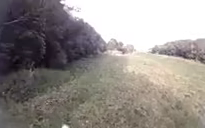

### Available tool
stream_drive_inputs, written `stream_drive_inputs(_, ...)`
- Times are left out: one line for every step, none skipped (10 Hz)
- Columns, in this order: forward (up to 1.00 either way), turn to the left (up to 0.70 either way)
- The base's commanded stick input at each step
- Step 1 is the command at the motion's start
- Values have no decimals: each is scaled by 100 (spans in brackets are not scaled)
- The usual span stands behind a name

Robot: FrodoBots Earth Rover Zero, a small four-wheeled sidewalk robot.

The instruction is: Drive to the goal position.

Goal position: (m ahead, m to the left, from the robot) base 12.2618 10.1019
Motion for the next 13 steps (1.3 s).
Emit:
stream_drive_inputs(85,0)
stream_drive_inputs(85,0)
stream_drive_inputs(85,0)
stream_drive_inputs(85,0)
stream_drive_inputs(85,0)
stream_drive_inputs(85,0)
stream_drive_inputs(85,0)
stream_drive_inputs(85,0)
stream_drive_inputs(85,-10)
stream_drive_inputs(85,-34)
stream_drive_inputs(85,-34)
stream_drive_inputs(85,-34)
stream_drive_inputs(85,-34)
